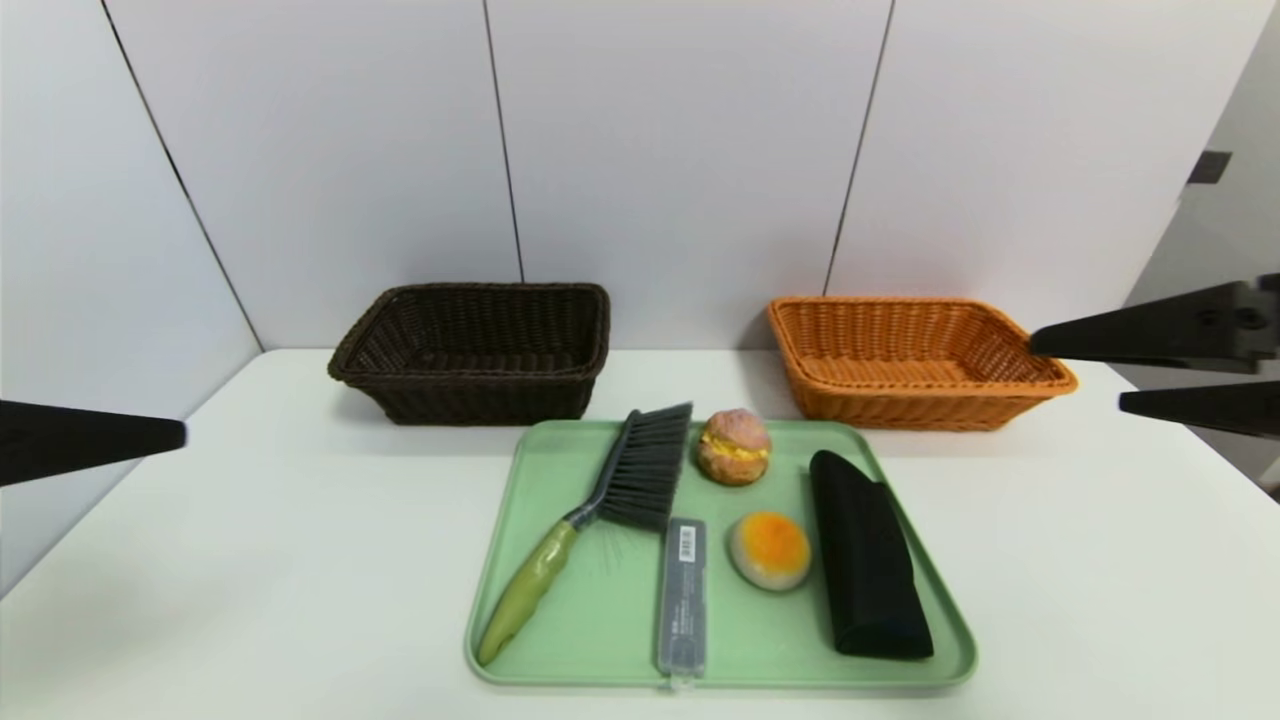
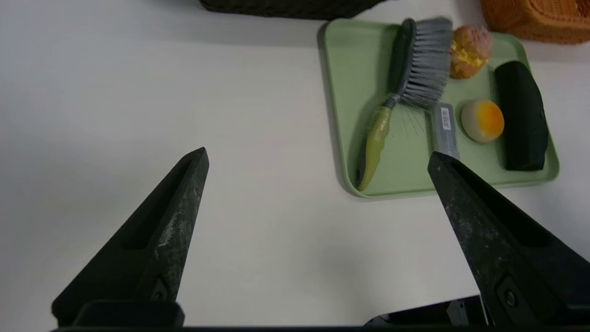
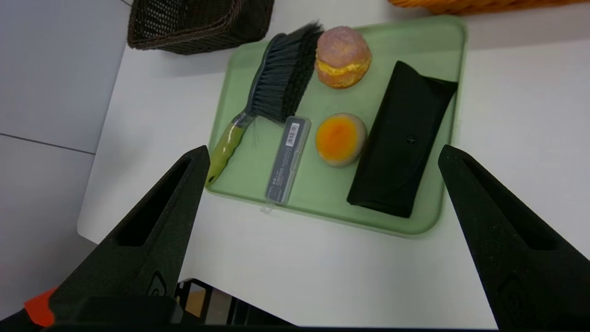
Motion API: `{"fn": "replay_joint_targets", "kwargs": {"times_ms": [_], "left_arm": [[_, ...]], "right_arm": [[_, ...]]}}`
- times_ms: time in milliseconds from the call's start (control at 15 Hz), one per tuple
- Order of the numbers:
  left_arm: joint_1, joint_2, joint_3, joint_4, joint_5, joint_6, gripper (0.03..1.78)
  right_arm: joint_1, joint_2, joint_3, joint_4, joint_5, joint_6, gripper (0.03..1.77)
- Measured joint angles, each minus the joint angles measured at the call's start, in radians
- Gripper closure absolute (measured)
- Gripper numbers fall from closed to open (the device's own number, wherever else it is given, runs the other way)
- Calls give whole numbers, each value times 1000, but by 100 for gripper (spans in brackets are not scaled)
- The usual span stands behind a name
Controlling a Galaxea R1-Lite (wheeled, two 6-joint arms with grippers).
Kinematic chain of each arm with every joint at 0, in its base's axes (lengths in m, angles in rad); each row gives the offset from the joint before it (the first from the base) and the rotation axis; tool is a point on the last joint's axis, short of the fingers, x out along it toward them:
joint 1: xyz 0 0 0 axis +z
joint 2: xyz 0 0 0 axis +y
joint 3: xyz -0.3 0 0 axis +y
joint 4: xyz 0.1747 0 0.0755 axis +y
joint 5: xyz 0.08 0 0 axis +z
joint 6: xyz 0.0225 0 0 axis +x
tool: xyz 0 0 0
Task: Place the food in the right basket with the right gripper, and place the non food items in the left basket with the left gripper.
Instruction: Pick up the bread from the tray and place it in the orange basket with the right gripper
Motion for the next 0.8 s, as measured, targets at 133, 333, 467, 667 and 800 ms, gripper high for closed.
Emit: {"fn": "replay_joint_targets", "kwargs": {"times_ms": [133, 333, 467, 667, 800], "left_arm": [[-112, 84, -18, 4, 2, -14, 12], [-208, 199, -34, -30, 51, -6, 12], [-263, 264, -26, -107, 64, -7, 12], [-321, 346, -27, -165, 68, -14, 12], [-346, 376, -29, -168, 70, -27, 12]], "right_arm": [[67, 93, -30, 29, -91, 31, 9], [98, 211, -65, 137, -123, 44, 9], [113, 266, -68, 147, -123, 44, 9], [158, 337, -101, 146, -126, 46, 9], [191, 386, -154, 147, -128, 79, 9]]}}
